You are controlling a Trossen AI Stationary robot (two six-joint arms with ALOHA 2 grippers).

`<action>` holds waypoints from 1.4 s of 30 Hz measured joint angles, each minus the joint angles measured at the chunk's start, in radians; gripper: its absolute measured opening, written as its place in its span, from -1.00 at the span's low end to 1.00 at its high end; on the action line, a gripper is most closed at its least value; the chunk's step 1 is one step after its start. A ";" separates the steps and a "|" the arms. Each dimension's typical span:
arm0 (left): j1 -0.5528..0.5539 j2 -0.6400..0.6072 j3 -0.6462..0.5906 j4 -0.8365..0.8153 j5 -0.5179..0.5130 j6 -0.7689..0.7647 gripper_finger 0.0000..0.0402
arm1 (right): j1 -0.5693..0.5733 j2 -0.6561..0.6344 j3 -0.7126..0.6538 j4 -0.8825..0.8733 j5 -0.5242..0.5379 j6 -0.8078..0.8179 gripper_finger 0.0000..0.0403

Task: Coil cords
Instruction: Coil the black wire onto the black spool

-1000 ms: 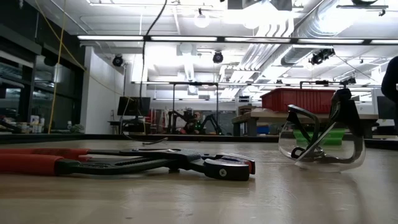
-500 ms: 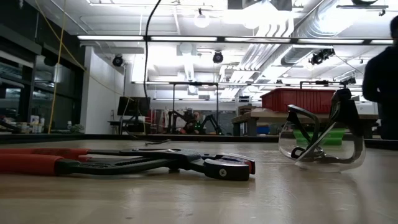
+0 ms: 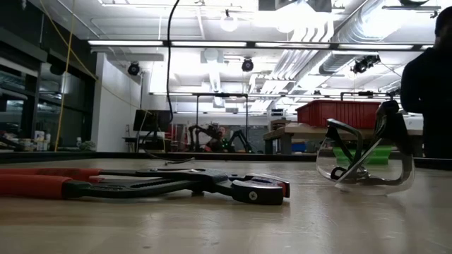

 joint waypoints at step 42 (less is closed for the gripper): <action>0.001 0.046 -0.001 0.073 -0.093 -0.026 -0.63 | 0.000 0.001 0.000 0.054 -0.007 -0.008 -1.00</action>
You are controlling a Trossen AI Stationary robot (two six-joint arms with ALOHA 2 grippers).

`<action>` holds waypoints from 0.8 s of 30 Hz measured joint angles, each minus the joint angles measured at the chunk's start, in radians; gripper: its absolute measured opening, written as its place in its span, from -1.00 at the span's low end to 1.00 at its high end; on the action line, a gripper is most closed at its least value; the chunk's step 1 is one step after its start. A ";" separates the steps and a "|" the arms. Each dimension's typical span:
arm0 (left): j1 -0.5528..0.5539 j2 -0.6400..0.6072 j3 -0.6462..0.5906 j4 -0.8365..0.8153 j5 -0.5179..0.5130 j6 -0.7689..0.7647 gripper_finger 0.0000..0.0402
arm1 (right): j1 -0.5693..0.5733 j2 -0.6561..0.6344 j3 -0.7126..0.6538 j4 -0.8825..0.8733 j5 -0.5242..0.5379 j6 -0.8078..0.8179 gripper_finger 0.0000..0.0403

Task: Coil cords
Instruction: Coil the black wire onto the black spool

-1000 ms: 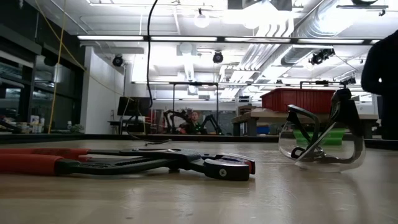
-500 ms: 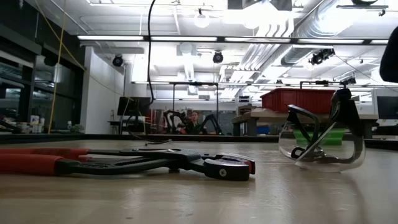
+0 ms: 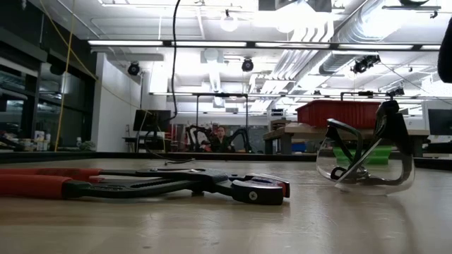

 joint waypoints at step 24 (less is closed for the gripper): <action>0.033 -0.028 -0.003 0.033 -0.012 -0.168 -0.96 | 0.002 0.000 0.002 -0.064 0.090 -0.003 -0.93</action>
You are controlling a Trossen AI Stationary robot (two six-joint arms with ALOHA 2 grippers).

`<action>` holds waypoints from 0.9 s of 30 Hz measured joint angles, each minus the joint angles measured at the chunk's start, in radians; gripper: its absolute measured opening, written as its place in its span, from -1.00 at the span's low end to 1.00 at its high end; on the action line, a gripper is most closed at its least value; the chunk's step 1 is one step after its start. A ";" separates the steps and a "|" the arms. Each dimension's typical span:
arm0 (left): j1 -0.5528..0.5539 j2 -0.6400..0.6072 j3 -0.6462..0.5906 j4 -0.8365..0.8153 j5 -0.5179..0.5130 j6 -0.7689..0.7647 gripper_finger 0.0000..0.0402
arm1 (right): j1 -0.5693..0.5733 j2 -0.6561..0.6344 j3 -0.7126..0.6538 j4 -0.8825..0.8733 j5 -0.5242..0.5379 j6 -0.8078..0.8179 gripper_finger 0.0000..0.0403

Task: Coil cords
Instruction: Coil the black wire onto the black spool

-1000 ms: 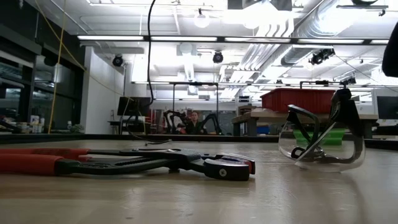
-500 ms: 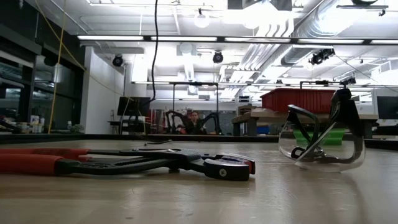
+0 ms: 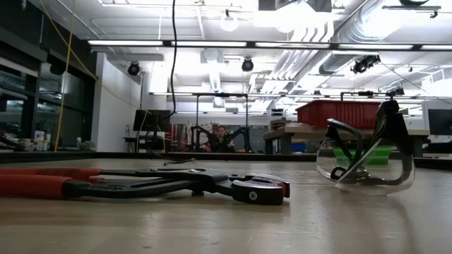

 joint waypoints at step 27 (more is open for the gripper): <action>0.072 -0.015 0.004 0.409 -0.163 -0.720 -0.97 | 0.143 0.075 -0.002 0.462 0.328 0.143 -0.01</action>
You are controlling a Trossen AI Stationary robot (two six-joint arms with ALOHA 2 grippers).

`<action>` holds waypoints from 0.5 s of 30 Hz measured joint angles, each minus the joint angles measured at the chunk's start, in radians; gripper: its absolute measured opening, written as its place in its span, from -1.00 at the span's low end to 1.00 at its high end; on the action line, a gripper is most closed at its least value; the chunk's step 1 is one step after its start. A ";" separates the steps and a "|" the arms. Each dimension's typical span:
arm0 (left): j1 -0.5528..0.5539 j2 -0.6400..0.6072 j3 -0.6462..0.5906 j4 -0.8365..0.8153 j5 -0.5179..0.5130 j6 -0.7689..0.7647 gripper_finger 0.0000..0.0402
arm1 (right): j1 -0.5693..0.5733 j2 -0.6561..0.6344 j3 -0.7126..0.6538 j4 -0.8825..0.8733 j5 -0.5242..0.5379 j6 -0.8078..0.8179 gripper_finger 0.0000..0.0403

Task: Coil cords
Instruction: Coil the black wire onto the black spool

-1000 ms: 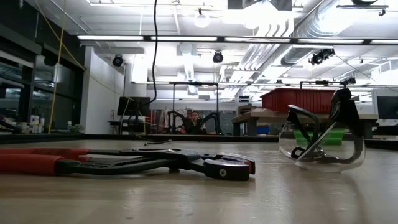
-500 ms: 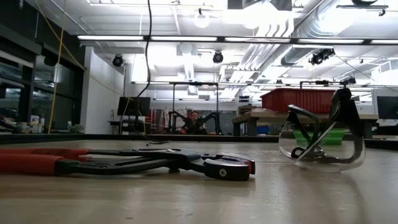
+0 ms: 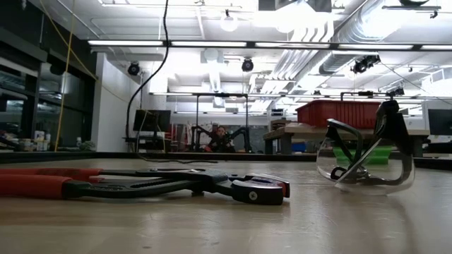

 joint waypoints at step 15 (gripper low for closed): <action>-0.024 0.065 -0.001 0.071 0.000 -0.014 -0.97 | 0.022 0.000 0.000 -0.004 0.056 0.049 -0.01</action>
